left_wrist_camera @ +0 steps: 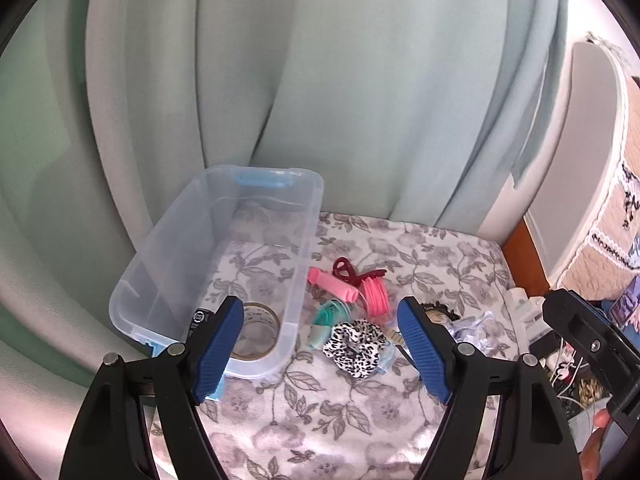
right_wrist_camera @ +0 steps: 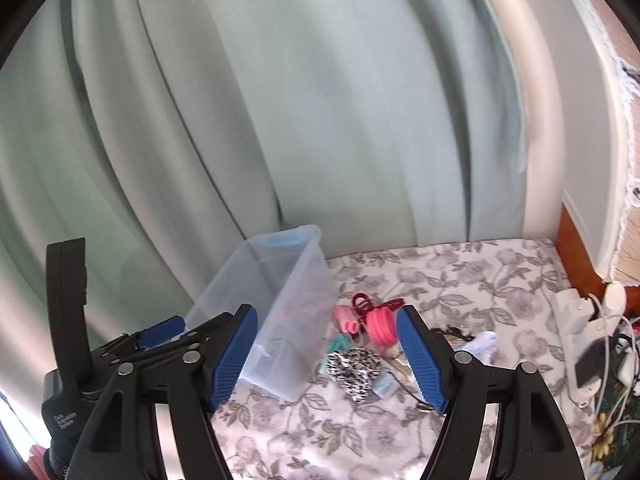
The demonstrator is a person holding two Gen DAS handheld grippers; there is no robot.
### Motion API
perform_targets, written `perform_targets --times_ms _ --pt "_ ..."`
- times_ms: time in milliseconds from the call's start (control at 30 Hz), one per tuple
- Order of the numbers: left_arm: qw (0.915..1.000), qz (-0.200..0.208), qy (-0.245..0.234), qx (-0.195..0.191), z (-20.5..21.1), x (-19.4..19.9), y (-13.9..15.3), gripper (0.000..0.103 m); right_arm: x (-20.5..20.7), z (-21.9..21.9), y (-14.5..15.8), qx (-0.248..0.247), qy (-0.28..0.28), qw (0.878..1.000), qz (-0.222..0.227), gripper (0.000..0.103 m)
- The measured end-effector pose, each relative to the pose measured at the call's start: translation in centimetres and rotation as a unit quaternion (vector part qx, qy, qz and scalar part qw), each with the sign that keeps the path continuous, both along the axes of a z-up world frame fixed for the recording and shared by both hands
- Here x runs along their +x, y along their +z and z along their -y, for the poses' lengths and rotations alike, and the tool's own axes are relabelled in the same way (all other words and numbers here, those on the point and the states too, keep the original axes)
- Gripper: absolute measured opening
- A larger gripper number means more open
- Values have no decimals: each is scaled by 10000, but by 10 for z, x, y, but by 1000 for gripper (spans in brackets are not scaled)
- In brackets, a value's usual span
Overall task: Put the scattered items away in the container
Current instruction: 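Move both grippers back from the box to the remaining pile, then grasp the leopard scrunchie with the left gripper while the right grasps the crumpled paper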
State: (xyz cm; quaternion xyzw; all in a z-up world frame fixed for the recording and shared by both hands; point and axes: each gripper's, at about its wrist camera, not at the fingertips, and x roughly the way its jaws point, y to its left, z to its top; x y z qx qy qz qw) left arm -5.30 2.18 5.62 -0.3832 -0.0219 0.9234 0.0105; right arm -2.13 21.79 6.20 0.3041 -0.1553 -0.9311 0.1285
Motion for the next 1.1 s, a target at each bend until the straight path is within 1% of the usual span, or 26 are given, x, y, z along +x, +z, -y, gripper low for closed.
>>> perform_targets --times_ms 67,133,233,300,367,500,567,700,900,1033,1100 --pt "9998 20 -178 -24 -16 2 -4 80 4 -20 -10 -65 -233 9997 83 76" --pt "9995 30 -323 38 -29 4 -8 80 8 -40 -22 -156 -429 9988 194 76" --pt "9992 62 -392 47 -44 3 -18 81 15 -64 -41 -205 -689 9968 361 78" --pt "9989 183 -425 -40 -53 0 -30 81 18 -76 -55 -291 -792 9950 536 78" --pt "9983 423 -388 -86 -59 -3 -46 81 18 -84 -69 -359 -851 9931 723 78" --pt "9953 948 -130 -143 -63 -8 -82 81 17 -85 -95 -405 -819 9900 1077 78" --pt "9934 1125 -111 -191 -66 -11 -96 81 15 -83 -109 -426 -802 9878 1267 78" --pt "9905 1291 -136 -448 -70 -18 -119 81 9 -83 -135 -488 -821 9825 1598 78" --pt "9865 1562 54 -487 -60 -38 -149 80 -6 -85 -156 -503 -833 9777 1860 78" --pt "9847 1628 18 -613 -62 -50 -166 79 -20 -81 -174 -508 -779 9741 2062 78" --pt "9838 1668 -26 -663 -66 -56 -173 73 -27 -79 -181 -509 -743 9731 2121 78"
